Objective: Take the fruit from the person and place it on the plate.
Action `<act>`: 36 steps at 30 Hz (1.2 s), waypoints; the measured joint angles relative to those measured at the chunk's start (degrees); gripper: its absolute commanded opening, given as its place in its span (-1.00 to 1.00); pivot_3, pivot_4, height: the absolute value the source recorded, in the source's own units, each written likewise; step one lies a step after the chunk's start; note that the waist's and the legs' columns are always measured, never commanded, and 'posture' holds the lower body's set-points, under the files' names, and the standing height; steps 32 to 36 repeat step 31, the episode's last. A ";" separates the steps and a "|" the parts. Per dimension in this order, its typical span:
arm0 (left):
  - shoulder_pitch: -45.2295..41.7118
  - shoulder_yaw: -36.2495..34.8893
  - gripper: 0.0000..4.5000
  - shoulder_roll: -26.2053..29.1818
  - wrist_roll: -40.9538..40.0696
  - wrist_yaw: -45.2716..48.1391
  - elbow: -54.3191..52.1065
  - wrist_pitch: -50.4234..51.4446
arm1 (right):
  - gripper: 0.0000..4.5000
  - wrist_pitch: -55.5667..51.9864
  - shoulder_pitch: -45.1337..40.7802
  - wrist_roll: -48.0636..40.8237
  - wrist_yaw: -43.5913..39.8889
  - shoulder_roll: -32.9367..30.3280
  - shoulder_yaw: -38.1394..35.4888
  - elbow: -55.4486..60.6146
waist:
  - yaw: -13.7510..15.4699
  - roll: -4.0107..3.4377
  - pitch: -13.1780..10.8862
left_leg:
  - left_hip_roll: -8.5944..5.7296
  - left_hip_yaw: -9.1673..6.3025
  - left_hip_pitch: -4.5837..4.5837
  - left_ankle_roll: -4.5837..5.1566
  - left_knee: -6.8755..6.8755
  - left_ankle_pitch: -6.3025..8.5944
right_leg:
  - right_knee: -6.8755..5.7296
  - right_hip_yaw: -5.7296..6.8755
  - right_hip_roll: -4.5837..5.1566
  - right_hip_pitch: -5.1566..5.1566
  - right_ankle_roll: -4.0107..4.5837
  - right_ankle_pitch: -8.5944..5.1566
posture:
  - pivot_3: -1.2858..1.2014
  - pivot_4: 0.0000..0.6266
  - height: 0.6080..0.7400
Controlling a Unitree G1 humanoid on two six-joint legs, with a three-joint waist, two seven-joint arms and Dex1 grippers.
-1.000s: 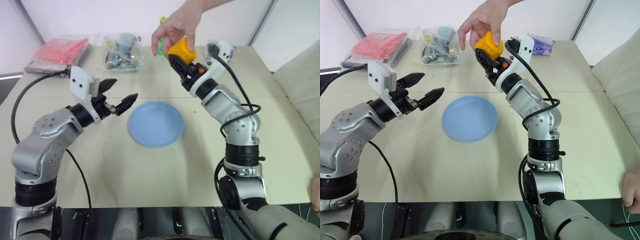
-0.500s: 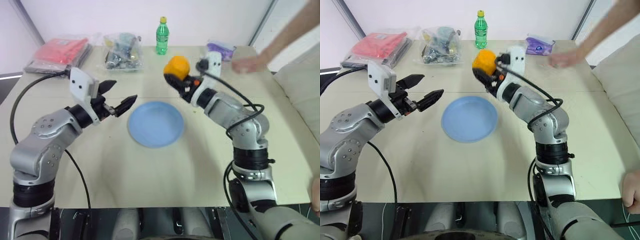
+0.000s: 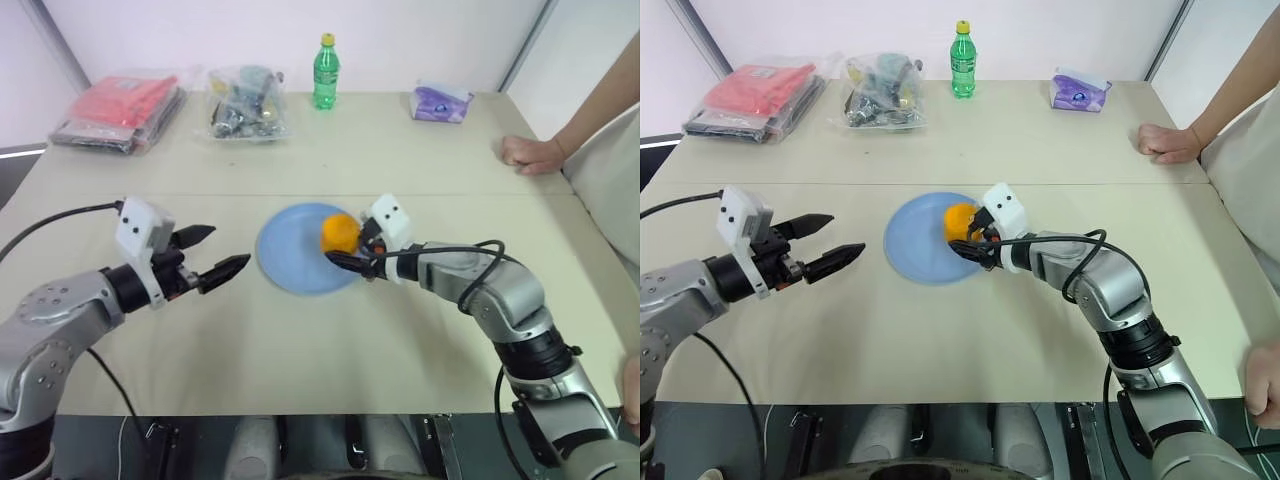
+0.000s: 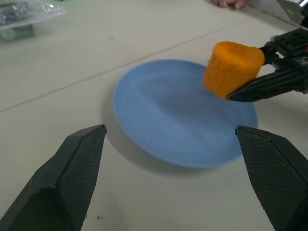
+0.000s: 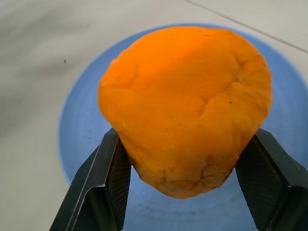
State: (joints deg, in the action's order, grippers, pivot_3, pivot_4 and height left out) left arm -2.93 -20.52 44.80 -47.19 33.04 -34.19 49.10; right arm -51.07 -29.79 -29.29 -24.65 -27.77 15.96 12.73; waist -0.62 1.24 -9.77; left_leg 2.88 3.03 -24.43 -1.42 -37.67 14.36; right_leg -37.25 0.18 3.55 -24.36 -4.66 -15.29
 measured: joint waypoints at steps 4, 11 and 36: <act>0.30 0.01 1.00 0.10 0.45 0.38 0.01 -0.56 | 0.31 1.25 1.04 3.40 -0.79 0.83 1.15 -2.05 | -0.08 0.00 0.00 | -0.01 0.00 0.01 0.00 0.00 0.00 | -0.01 0.00 -0.01 0.00 -0.02 0.01 | 0.03 -0.52 0.87; -2.69 1.40 1.00 -0.09 1.00 0.10 0.38 -1.24 | 0.98 2.77 1.28 6.64 -1.85 2.57 1.01 -2.94 | -0.03 0.00 0.00 | -0.02 0.01 0.01 0.00 -0.01 0.00 | 0.00 0.00 0.00 0.01 -0.09 0.05 | 0.03 -0.52 0.87; -8.25 6.53 1.00 -1.54 3.00 1.68 4.54 -3.63 | 0.98 -2.94 9.00 -5.54 -22.03 -23.59 -27.52 12.14 | 0.01 0.02 0.00 | -0.03 0.08 0.02 0.01 -0.01 0.00 | 0.03 0.00 -0.03 0.05 -0.10 0.06 | 0.03 -0.52 0.87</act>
